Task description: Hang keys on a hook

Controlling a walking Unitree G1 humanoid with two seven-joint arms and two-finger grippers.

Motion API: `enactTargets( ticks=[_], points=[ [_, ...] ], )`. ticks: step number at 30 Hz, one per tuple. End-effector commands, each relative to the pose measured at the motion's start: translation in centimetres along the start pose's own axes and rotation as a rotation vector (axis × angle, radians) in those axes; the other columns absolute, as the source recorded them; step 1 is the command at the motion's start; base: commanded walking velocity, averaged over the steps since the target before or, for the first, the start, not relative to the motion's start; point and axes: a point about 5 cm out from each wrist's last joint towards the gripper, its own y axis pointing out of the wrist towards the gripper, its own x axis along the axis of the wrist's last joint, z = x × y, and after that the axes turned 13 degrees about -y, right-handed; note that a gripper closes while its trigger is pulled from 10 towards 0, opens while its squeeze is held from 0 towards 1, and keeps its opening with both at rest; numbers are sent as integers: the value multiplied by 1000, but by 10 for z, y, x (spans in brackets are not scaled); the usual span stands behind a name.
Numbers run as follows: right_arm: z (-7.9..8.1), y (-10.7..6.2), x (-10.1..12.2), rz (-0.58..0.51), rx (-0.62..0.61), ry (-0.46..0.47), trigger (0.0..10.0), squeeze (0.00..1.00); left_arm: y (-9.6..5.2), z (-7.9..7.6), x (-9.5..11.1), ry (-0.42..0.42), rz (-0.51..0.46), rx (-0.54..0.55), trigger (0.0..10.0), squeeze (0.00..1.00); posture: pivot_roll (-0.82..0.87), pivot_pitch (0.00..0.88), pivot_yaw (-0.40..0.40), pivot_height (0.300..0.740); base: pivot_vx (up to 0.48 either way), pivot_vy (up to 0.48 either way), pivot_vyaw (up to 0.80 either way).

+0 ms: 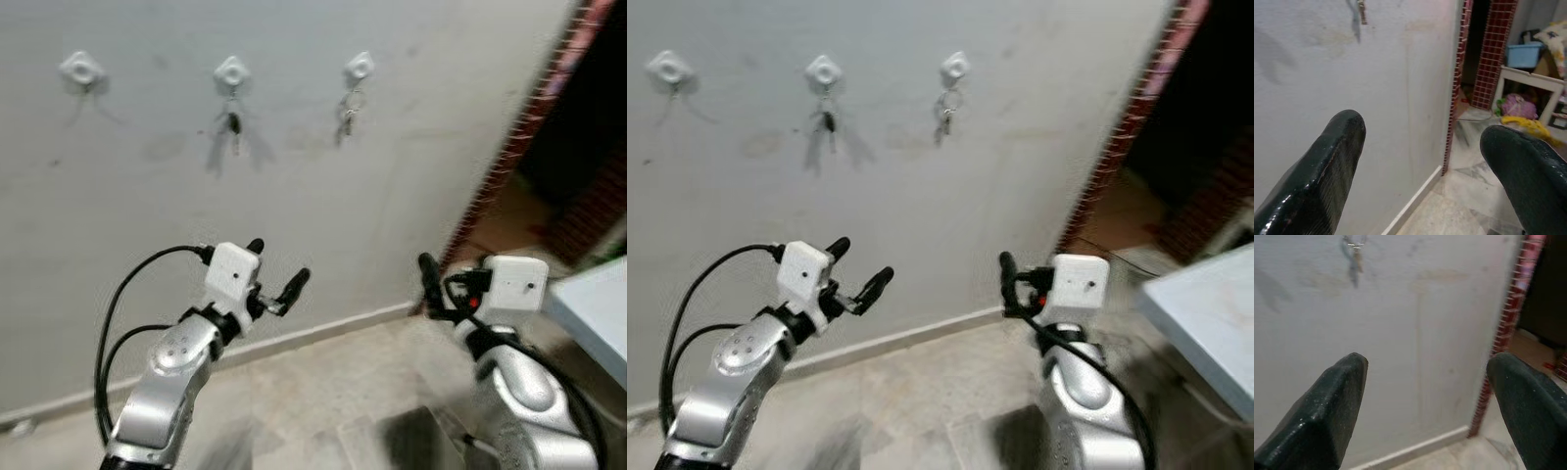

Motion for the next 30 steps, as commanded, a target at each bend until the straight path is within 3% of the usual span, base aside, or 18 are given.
enactTargets(
  ticks=[1,11,30],
  points=[
    [-6,0,2,-5,-21,-13,10000,0,3,-4,2,-3,-7,-14,10000,0,40,0,-51,740,0,0,-731],
    [-6,1,3,-15,-24,-16,10000,0,4,-5,1,-16,-7,-22,10000,0,38,0,-52,740,0,0,-131],
    [-8,0,2,-8,-28,-26,10000,0,5,-6,1,-36,-2,-35,10000,0,33,0,-53,740,0,-429,0]
  ],
)
